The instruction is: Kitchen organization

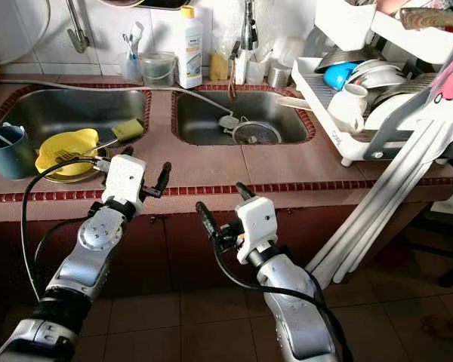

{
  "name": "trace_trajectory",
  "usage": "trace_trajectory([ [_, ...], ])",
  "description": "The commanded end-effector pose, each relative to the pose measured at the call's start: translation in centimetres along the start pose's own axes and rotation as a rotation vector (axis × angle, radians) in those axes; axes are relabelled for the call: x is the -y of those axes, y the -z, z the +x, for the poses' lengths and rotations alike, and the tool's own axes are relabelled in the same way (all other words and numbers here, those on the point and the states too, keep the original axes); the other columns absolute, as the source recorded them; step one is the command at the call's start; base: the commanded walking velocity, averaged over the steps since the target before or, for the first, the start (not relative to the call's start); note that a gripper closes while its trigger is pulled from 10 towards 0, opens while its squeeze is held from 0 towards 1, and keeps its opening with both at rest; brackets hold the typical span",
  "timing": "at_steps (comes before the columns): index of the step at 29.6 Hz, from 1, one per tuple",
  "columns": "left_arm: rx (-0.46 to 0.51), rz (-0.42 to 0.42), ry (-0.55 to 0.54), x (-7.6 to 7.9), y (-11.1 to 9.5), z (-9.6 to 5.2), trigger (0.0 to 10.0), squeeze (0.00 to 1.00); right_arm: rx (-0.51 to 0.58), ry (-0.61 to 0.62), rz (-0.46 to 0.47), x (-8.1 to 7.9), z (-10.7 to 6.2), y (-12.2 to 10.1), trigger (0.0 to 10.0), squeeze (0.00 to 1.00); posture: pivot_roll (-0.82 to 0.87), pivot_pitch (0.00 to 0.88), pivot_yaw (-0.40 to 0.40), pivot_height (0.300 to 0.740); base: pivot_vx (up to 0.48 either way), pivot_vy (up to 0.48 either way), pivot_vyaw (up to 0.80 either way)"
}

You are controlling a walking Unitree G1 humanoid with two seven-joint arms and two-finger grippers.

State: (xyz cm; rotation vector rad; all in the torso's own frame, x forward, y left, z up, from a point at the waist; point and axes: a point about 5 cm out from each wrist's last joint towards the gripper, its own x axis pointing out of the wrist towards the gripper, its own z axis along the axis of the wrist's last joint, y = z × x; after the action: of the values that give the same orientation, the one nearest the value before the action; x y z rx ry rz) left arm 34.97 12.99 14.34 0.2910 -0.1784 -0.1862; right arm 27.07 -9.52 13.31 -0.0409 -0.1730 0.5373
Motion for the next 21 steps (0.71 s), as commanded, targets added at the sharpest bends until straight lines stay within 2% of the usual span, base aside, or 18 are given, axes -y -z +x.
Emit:
trace_trajectory([
  [1,0.021,0.024,-0.019,-0.1,-0.5,0.6,10.0,0.00,0.012,-0.011,0.000,-0.1,0.0,-0.5,10.0,0.00,-0.22,0.046,-0.022,0.740,0.000,0.000,0.00],
  [8,0.032,0.020,-0.035,-0.7,-0.5,0.9,10.0,0.00,0.011,-0.019,0.003,-0.2,-0.2,-0.5,10.0,0.00,-0.23,0.045,-0.020,0.740,0.000,0.000,0.00],
  [11,0.051,-0.103,0.023,-0.9,-0.4,0.0,10.0,0.00,0.035,0.112,-0.044,1.4,0.0,-0.9,10.0,0.00,-0.23,0.045,-0.020,0.740,0.000,0.000,0.00],
  [12,0.050,-0.183,0.058,-0.8,-0.4,-0.6,10.0,0.00,0.044,0.203,-0.066,2.6,0.0,-1.1,10.0,0.00,-0.22,0.048,-0.018,0.740,0.000,0.000,0.00],
  [13,0.049,-0.202,0.065,-0.8,-0.4,-0.7,10.0,0.00,0.047,0.221,-0.070,2.8,-0.1,-1.2,10.0,0.00,-0.22,0.048,-0.018,0.740,0.000,0.000,0.00],
  [15,0.054,-0.225,0.087,-0.4,-0.5,-1.6,10.0,0.00,0.061,0.323,-0.081,4.4,-0.2,-1.5,10.0,0.00,-0.21,0.049,-0.020,0.740,0.000,0.000,0.00],
  [16,0.054,-0.225,0.087,-0.4,-0.5,-1.6,10.0,0.00,0.061,0.323,-0.081,4.4,-0.2,-1.5,10.0,0.00,-0.21,0.049,-0.020,0.740,0.000,0.000,0.00],
  [17,0.065,-0.228,0.111,0.1,-0.5,-2.2,10.0,0.00,0.065,0.358,-0.090,5.1,-0.2,-1.6,10.0,0.00,-0.20,0.049,-0.020,0.740,0.000,0.000,0.00],
  [21,0.066,-0.250,0.152,0.8,-0.6,-3.4,10.0,0.00,0.080,0.390,-0.127,5.7,-0.2,-2.1,10.0,0.00,-0.19,0.048,-0.026,0.740,0.000,0.000,0.00],
])
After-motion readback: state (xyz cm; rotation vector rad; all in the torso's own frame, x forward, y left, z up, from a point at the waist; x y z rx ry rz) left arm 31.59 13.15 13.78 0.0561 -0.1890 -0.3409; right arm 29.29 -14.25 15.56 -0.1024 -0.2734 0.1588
